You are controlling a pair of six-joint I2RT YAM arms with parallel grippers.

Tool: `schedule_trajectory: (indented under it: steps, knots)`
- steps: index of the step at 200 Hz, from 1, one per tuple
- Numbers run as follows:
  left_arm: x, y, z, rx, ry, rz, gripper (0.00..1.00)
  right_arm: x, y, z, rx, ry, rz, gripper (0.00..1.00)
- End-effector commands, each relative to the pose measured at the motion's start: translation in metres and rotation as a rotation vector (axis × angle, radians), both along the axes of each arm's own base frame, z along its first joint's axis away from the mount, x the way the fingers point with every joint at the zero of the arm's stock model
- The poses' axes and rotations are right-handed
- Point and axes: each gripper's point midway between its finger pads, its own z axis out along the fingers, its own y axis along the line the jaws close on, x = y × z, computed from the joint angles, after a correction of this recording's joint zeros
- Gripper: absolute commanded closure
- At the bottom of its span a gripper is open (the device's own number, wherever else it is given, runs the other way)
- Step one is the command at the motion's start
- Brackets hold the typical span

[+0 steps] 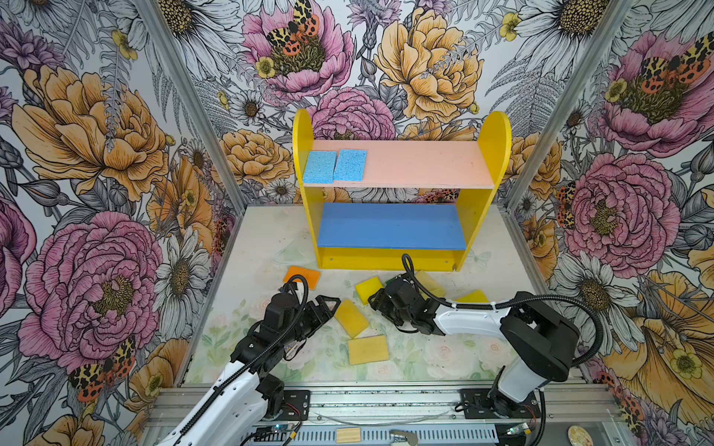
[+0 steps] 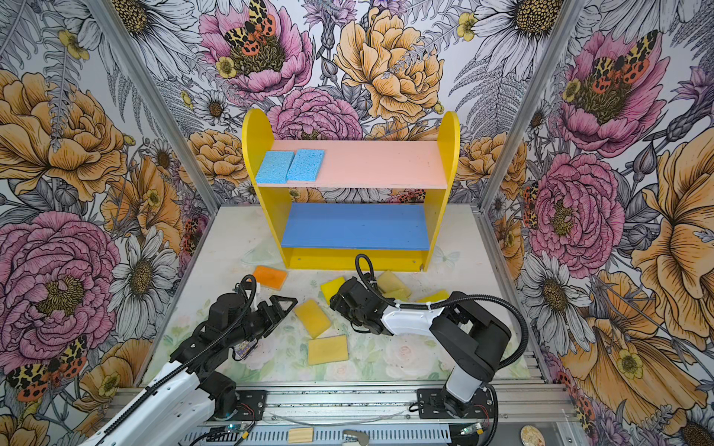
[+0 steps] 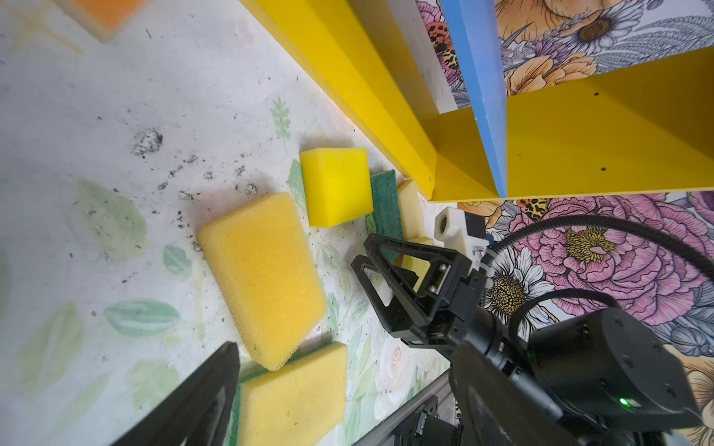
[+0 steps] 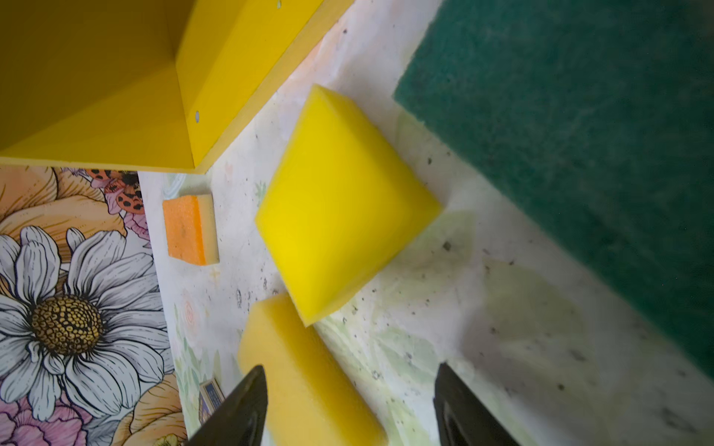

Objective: Place and organize the cleaning sponges onto the shelf
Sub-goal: 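Grasp a yellow sponge near the shelf base with the right gripper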

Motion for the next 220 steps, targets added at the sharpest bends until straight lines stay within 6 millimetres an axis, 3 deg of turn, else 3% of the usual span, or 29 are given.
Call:
schedule_trajectory:
  steps: [1, 54, 84, 113, 163, 192, 220]
  knots:
    - [-0.005, 0.006, -0.002, -0.007, 0.006, -0.019, 0.11, 0.022, 0.008, 0.009, 0.067, -0.023, -0.119, 0.33]
    - [-0.002, 0.02, -0.004, -0.034, 0.013, -0.01, 0.11, 0.032, 0.014, -0.02, 0.025, 0.028, -0.148, 0.42]
    - [0.0, 0.022, 0.001, -0.035, -0.003, -0.009, 0.1, 0.038, 0.014, -0.027, 0.003, 0.032, -0.166, 0.47]
    - [0.004, 0.022, 0.005, -0.026, -0.009, -0.022, 0.1, 0.037, 0.016, -0.028, 0.005, 0.039, -0.162, 0.6]
    - [0.006, 0.023, 0.005, -0.025, -0.015, -0.025, 0.09, 0.035, 0.007, -0.016, -0.01, 0.009, -0.148, 0.91]
    - [0.005, 0.019, 0.009, -0.036, -0.027, -0.046, 0.09, 0.032, 0.002, 0.001, -0.045, -0.032, -0.09, 0.97]
    - [0.003, 0.007, 0.021, -0.04, -0.061, -0.123, 0.05, 0.021, 0.011, 0.028, -0.056, -0.078, 0.112, 0.98]
